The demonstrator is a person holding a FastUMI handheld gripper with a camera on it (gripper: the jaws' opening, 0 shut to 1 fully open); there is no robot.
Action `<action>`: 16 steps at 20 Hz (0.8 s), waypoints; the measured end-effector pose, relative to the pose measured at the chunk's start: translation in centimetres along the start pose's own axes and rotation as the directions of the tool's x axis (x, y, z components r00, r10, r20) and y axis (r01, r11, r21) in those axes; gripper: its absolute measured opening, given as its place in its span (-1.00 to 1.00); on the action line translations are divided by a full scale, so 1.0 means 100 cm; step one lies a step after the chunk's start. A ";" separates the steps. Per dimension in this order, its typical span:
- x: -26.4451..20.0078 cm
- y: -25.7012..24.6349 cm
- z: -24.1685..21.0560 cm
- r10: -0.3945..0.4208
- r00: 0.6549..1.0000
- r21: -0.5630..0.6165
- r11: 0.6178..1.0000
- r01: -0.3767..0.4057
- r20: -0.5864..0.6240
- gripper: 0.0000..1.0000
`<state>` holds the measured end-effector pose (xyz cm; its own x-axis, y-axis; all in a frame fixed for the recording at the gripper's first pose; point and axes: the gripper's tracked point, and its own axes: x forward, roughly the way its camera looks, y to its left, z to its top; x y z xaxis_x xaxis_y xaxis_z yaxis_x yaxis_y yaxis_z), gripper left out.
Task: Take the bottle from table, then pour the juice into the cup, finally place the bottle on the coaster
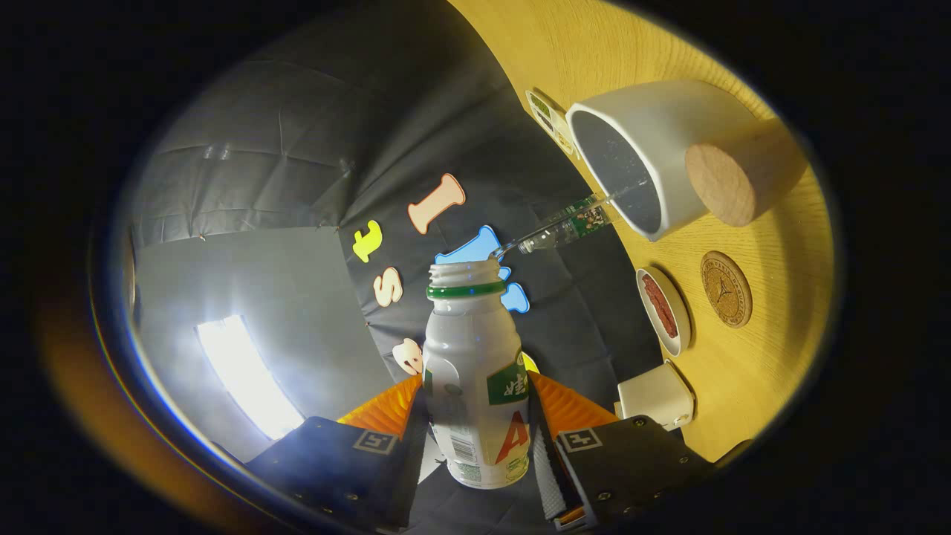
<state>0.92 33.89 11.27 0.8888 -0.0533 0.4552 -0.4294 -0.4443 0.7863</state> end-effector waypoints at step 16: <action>0.002 0.001 0.008 0.020 0.998 0.094 0.995 -0.025 0.061 0.28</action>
<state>1.13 33.13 11.13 0.8883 -0.1167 0.4442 -0.4349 -0.5248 0.7318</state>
